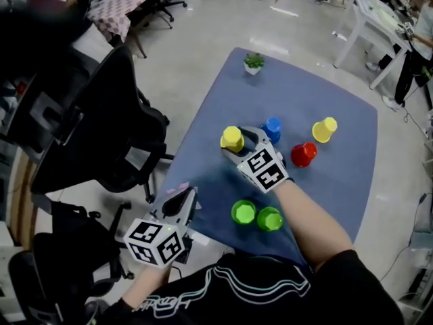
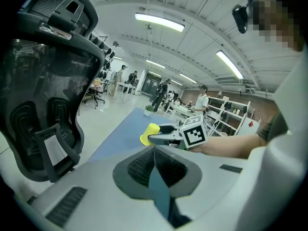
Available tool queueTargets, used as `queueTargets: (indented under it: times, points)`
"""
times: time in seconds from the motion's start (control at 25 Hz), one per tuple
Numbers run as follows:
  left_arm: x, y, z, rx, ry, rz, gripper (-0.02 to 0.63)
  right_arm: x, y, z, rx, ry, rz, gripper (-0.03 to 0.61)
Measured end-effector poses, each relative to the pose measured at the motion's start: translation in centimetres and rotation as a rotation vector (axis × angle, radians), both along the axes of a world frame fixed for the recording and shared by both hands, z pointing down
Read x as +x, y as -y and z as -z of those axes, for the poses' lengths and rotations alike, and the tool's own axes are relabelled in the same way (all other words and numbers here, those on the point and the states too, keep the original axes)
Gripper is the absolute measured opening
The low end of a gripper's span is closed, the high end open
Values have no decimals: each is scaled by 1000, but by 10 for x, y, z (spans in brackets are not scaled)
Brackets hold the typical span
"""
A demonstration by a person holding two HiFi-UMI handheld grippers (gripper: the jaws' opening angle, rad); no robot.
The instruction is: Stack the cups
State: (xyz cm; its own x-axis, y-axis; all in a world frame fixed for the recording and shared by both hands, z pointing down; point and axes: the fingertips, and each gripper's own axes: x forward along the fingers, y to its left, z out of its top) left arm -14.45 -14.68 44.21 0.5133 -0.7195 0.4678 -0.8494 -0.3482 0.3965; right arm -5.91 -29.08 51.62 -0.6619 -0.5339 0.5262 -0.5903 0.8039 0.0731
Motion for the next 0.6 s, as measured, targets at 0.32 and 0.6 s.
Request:
queueTargets:
  times: [0.32, 0.6]
  points:
    - [-4, 3, -3, -4, 3, 3, 26, 0, 6, -3, 1, 1, -18, 273]
    - [-5, 1, -4, -16, 1, 8, 26, 0, 7, -3, -7, 7, -22, 264]
